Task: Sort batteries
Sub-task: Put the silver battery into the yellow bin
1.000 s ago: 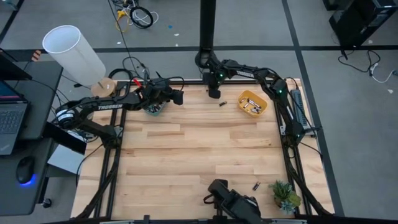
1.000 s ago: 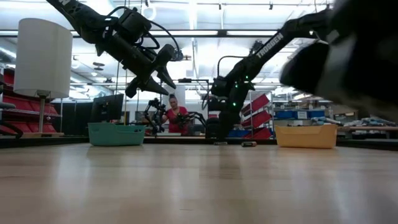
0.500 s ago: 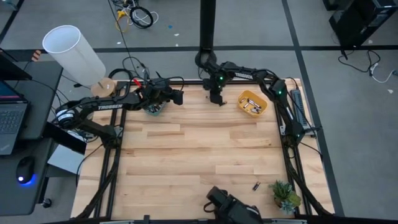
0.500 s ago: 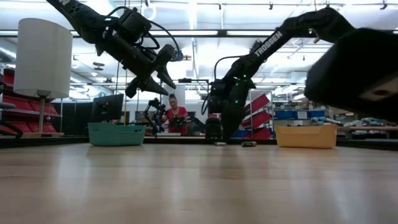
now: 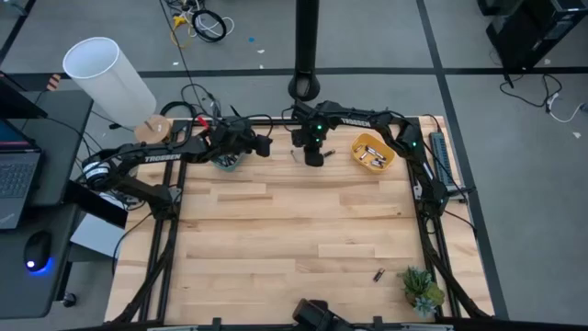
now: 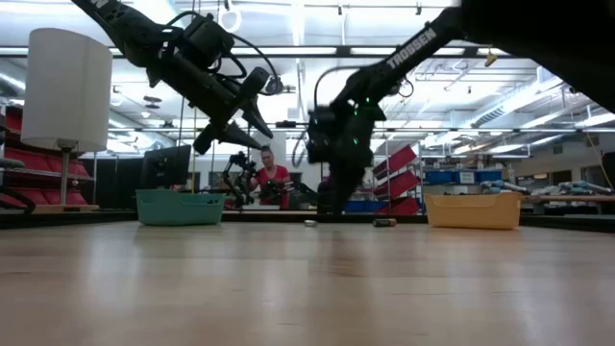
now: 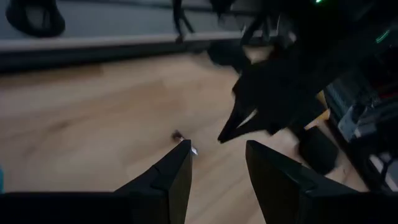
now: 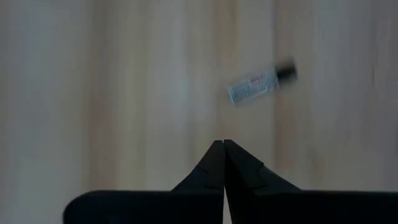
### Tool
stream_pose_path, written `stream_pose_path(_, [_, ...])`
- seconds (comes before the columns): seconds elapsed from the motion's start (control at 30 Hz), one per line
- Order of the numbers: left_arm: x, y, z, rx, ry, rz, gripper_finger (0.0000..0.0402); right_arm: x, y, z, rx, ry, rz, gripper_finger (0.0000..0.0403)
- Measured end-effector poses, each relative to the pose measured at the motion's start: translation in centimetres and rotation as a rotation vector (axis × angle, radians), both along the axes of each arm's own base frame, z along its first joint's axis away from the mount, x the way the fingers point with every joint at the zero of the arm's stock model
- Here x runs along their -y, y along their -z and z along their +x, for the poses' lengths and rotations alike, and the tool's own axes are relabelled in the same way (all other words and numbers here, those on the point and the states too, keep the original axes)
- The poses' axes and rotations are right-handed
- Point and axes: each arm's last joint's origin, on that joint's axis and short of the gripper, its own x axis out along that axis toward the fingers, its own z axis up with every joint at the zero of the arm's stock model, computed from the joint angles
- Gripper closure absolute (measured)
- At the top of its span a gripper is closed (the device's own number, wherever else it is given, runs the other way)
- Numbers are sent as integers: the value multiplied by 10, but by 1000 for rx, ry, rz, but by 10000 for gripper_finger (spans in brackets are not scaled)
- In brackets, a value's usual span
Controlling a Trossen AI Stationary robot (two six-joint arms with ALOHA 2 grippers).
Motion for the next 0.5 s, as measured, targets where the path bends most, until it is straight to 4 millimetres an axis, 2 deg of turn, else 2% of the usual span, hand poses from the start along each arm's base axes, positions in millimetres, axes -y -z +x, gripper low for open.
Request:
stream_pose_path(0.1, [4, 7, -1, -43, 59, -71, 239, 0, -7, 8, 113, 53, 83, 377])
stream_pose_path(0.23, [12, 21, 2, -94, 141, -215, 239, 4, -12, 5, 103, 158, 112, 332])
stream_pose_path(0.33, [16, 30, 9, -86, 133, -302, 239, 3, -34, -3, 93, 187, 51, 310])
stream_pose_path(0.5, [24, 46, 18, -119, 82, -383, 242, 1, -81, -11, 175, 213, -143, 306])
